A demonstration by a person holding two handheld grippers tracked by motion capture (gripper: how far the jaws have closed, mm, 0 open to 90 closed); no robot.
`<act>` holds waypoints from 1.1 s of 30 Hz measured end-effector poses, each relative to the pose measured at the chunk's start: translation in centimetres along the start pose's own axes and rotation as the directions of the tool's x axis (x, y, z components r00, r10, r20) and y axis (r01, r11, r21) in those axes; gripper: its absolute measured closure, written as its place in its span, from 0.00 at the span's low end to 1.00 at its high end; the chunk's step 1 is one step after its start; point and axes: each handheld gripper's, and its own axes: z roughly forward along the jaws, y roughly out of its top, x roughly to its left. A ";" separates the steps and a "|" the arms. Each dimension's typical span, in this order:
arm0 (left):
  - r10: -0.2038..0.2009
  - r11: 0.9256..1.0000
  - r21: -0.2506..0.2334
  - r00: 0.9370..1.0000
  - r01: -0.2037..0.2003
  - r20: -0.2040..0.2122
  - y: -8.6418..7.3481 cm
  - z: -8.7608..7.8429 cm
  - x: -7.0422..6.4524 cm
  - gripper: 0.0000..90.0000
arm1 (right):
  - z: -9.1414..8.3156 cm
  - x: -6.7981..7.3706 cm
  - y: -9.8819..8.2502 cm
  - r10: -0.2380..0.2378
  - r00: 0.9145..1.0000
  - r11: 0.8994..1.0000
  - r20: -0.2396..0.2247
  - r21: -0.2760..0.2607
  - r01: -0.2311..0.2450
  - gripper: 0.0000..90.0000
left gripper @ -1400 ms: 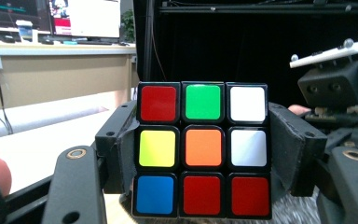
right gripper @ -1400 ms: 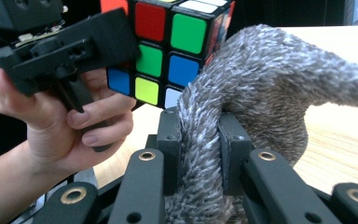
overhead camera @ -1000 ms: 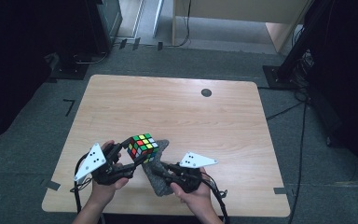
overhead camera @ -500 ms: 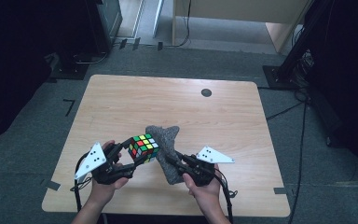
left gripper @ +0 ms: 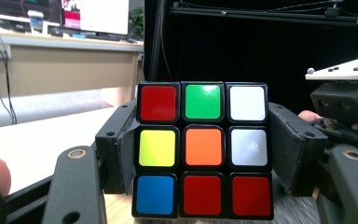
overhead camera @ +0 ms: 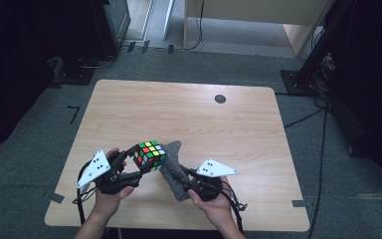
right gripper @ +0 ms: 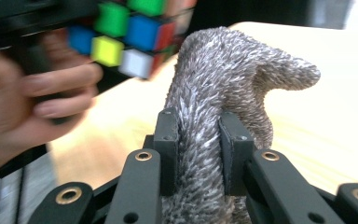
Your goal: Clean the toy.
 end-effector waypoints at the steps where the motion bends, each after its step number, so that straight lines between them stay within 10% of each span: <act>1: -0.002 1.000 0.010 1.000 0.002 -0.004 -0.1 0.1 0.0 0.38 | -0.1 -0.4 -0.1 0.004 0.999 1.000 0.036 0.002 -0.004 0.81; 5: -0.009 0.999 0.036 1.000 0.009 0.001 -0.3 0.4 0.1 0.38 | -0.2 -1.7 -0.3 0.013 0.995 1.000 0.099 -0.001 -0.013 0.63; 8: -0.011 0.999 0.047 1.000 0.010 0.004 -0.3 0.6 0.1 0.38 | 0.0 -1.4 -0.2 -0.083 0.990 0.996 0.116 -0.011 0.085 0.48; 19: -0.023 0.993 0.113 0.998 0.017 0.056 -0.9 1.7 -0.8 0.38 | 0.9 1.9 -0.5 -0.327 0.943 0.941 0.068 -0.071 0.331 0.32; 26: -0.034 0.996 0.084 0.999 0.031 0.036 -1.2 2.3 -2.1 0.38 | 1.6 3.2 -0.5 -0.188 0.981 0.978 0.055 -0.085 0.193 0.21; 33: -0.115 0.991 0.069 0.992 0.112 0.043 -1.7 2.8 -2.7 0.38 | 1.9 4.3 -0.7 -0.131 0.984 0.983 0.117 -0.110 0.144 0.19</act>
